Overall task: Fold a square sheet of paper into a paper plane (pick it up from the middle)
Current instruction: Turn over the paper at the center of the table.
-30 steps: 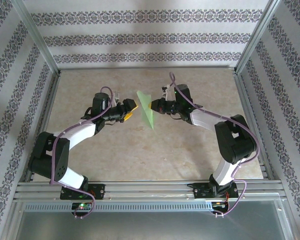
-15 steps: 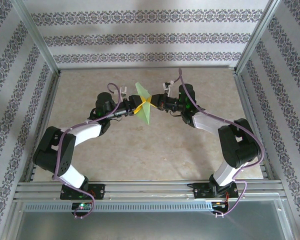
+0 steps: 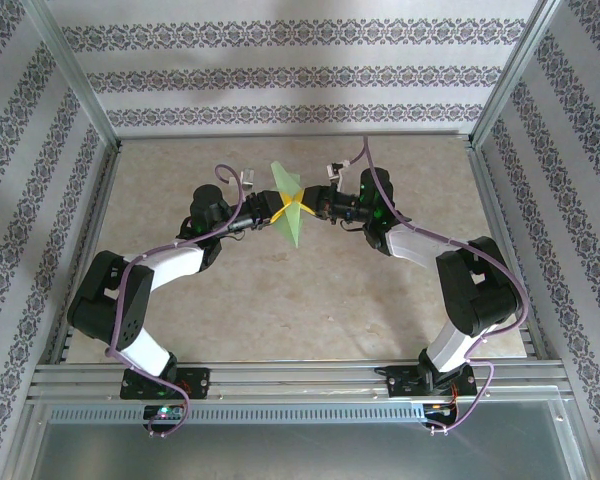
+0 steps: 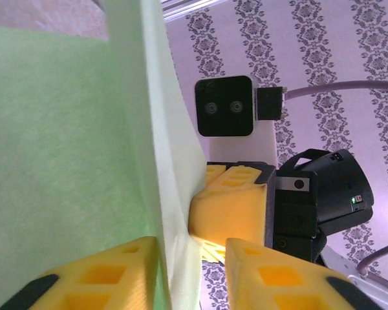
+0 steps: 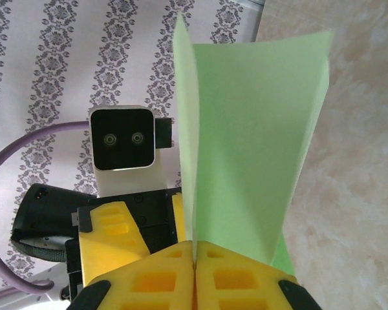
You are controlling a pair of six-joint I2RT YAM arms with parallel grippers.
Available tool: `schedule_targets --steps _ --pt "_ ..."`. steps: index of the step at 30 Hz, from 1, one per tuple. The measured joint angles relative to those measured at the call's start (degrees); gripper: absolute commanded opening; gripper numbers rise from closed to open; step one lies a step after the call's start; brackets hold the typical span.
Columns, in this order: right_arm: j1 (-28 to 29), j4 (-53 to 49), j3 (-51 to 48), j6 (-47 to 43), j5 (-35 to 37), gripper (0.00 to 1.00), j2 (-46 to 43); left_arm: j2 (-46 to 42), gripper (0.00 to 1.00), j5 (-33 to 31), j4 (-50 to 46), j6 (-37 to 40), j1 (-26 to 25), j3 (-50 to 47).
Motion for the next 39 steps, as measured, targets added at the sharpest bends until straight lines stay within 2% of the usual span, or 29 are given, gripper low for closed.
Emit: schedule_targets --steps 6,14,17,20,23,26,29,34,39 --pt "0.0 1.1 0.0 1.7 -0.3 0.14 0.0 0.6 0.17 0.4 1.7 0.8 0.0 0.0" --pt "-2.4 1.1 -0.7 1.7 -0.4 0.45 -0.4 0.9 0.07 0.2 0.9 2.6 0.0 0.0" --pt "-4.8 -1.1 -2.4 -0.7 0.5 0.52 -2.2 0.8 0.07 -0.4 -3.2 4.9 0.3 0.0" --pt "-7.0 -4.9 -3.8 -4.7 2.1 0.57 -4.8 -0.5 0.08 -2.5 -14.8 10.4 0.7 0.9" --pt "-8.6 -11.1 -4.5 -10.5 4.9 0.62 -8.0 -1.3 0.08 -8.3 -34.0 19.7 0.9 6.9" --pt "-8.9 -19.2 -4.5 -17.6 9.2 0.66 -11.5 -1.3 0.08 -17.3 -52.2 29.8 0.8 15.6" --pt "-8.9 -27.7 -4.3 -24.6 14.3 0.72 -14.8 -1.3 0.08 -27.0 -65.8 37.4 0.4 22.5" --pt "-8.9 -37.9 -4.2 -32.7 22.3 0.74 -18.1 2.3 0.08 -45.3 -82.5 45.8 -4.2 32.8" --pt "-8.9 -43.5 -4.2 -36.5 27.2 0.73 -19.6 12.2 0.08 -61.2 -93.2 49.8 -10.4 41.0"
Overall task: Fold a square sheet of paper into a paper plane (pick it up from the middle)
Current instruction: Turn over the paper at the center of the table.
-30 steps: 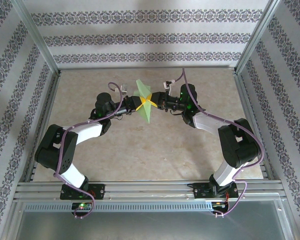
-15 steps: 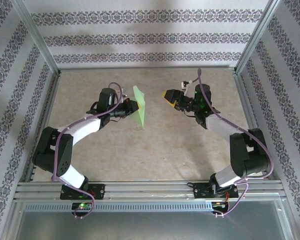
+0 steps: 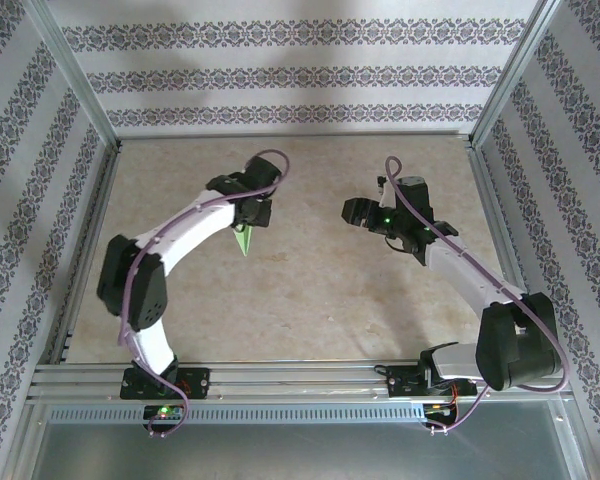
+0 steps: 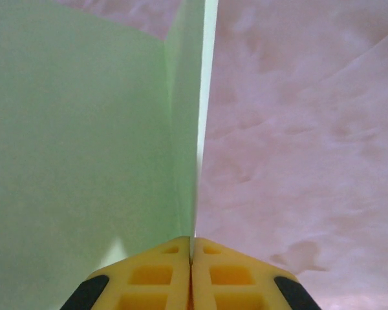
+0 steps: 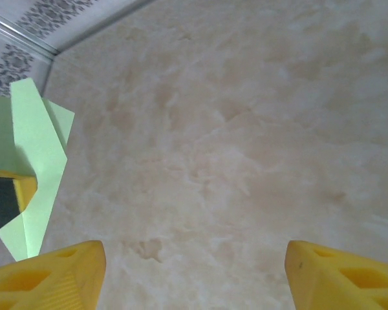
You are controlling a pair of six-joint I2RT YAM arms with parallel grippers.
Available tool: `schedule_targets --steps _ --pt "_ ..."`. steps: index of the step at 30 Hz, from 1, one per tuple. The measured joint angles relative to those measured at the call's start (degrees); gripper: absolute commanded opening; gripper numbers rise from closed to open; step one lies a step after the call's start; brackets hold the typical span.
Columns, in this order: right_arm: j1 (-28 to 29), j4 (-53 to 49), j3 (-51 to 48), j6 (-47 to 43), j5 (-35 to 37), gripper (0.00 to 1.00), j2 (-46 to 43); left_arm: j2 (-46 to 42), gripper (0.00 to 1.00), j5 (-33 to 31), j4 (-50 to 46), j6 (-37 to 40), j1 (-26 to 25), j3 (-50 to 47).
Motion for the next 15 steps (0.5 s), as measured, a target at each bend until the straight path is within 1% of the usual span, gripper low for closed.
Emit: schedule_targets --steps 5,8,11,15 --pt "0.0 -1.9 -0.4 -0.8 2.1 0.74 -0.7 9.7 0.08 -11.3 -6.8 0.9 -3.9 4.7" --pt "0.0 -2.6 -0.8 -1.0 3.0 0.73 -1.0 15.2 0.08 -16.3 -9.5 0.9 -6.1 8.1" --pt "-0.2 -3.1 -1.4 -1.0 3.3 0.73 -1.4 19.3 0.09 -19.4 -10.4 0.9 -7.8 10.3" --pt "-0.6 -3.2 -2.1 -1.0 3.7 0.73 -1.8 23.5 0.13 -20.8 -11.3 0.7 -9.5 12.6"
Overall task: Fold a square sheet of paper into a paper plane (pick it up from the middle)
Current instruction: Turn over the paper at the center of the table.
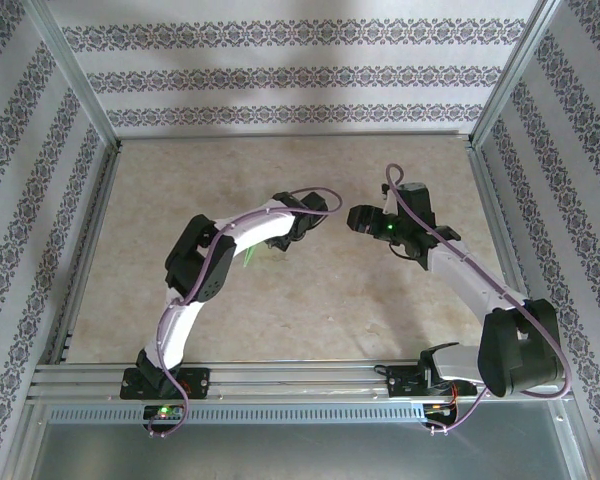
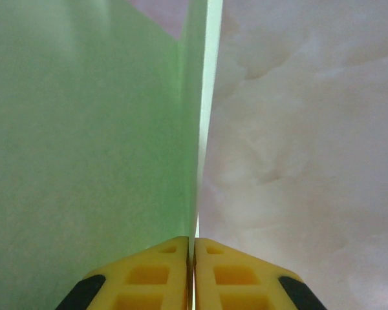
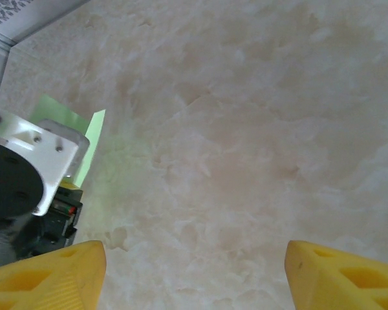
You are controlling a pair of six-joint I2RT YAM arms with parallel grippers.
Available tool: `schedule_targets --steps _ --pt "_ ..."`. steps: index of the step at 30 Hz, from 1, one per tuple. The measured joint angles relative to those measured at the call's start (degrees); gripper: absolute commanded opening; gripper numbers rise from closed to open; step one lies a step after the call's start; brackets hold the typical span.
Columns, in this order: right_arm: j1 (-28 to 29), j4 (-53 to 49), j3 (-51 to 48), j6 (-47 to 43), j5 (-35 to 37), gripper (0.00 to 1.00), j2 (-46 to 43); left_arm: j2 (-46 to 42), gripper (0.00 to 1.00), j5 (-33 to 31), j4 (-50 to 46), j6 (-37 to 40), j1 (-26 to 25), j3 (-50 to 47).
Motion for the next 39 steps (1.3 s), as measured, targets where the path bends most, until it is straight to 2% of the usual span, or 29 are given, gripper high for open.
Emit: schedule_targets --steps 7,15,19,24,26,29,33,37,39 --pt "-0.7 -0.2 -1.1 0.5 1.7 0.74 -0.7 4.0 0.23 1.2 -0.1 -0.9 -2.0 1.5" --pt "-0.7 -0.2 -1.2 1.6 3.1 0.74 -0.7 3.8 0.33 7.3 -0.3 -3.8 -3.7 2.8" --pt "-0.8 0.2 -2.4 2.7 4.6 0.74 -1.6 0.6 0.37 17.2 1.2 -6.1 -4.8 2.4" --pt "-1.9 0.7 -3.8 4.7 5.6 0.75 -2.8 -10.3 0.39 33.5 10.2 -10.1 -6.3 -4.8" --pt "-2.2 1.0 -3.8 5.6 5.2 0.74 -2.8 -14.5 0.39 37.1 12.8 -11.0 -6.2 -7.1" --pt "-2.5 1.9 -3.8 6.3 4.0 0.74 -2.3 -21.0 0.35 40.3 17.2 -11.2 -4.1 -11.6" --pt "-2.5 2.6 -3.8 7.3 2.1 0.74 -0.3 -27.1 0.27 42.2 21.2 -11.0 3.5 -19.2" --pt "-2.4 3.5 -3.8 8.5 0.9 0.74 0.9 -27.4 0.22 44.4 24.1 -10.9 11.9 -26.0" --pt "-1.9 4.2 -3.8 8.8 0.6 0.74 1.4 -26.4 0.19 45.2 24.5 -11.0 14.2 -28.0"
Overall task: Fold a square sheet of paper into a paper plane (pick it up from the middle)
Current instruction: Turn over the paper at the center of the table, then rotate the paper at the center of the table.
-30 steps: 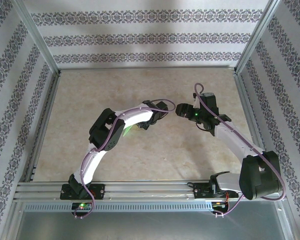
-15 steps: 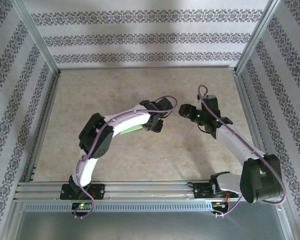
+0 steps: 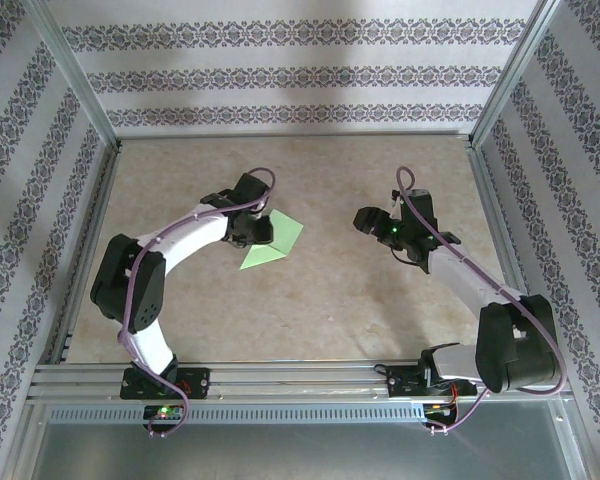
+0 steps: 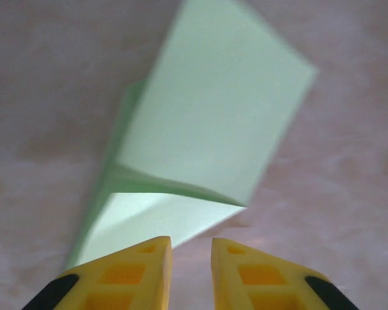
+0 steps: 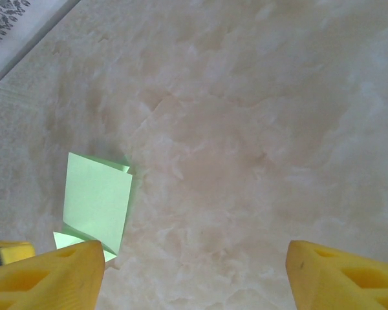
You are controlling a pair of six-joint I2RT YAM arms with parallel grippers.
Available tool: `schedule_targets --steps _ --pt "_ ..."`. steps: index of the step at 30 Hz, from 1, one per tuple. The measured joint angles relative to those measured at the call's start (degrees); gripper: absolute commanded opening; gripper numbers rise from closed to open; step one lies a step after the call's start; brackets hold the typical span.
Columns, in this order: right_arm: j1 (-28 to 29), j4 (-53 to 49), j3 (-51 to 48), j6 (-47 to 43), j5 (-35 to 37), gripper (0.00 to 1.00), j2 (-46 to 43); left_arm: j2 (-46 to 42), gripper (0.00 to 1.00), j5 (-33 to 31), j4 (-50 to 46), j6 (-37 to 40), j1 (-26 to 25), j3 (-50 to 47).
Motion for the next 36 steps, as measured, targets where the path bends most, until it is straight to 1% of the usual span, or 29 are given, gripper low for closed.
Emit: schedule_targets --steps 2,6,10,15,19,27,32,36 --pt "0.4 0.4 0.0 0.1 -0.2 0.74 0.5 1.4 0.17 0.7 0.5 -0.2 1.2 -0.9" --pt "1.2 0.8 0.0 0.7 -0.7 0.75 1.5 3.7 0.13 1.5 1.7 -1.1 1.9 -1.1" --pt "1.7 1.1 0.0 1.2 -1.2 0.74 2.4 5.0 0.10 0.1 2.9 -1.5 2.1 -1.4" --pt "2.3 1.3 0.0 1.4 -1.5 0.75 3.6 6.4 0.09 -1.9 4.1 -1.5 2.4 -1.7" --pt "2.5 1.3 0.0 1.4 -1.6 0.74 4.0 8.3 0.08 -2.2 4.5 -1.6 2.4 -1.8" --pt "3.0 1.7 0.0 1.8 -2.0 0.75 4.4 8.4 0.08 0.5 5.8 -3.5 2.3 -1.8" --pt "4.8 2.1 0.0 3.7 -3.0 0.74 5.3 8.4 0.07 2.7 5.8 -6.4 0.3 -1.8" --pt "6.9 2.6 0.0 7.6 -3.4 0.72 6.2 8.4 0.07 3.9 5.8 -10.1 -3.6 -1.9"
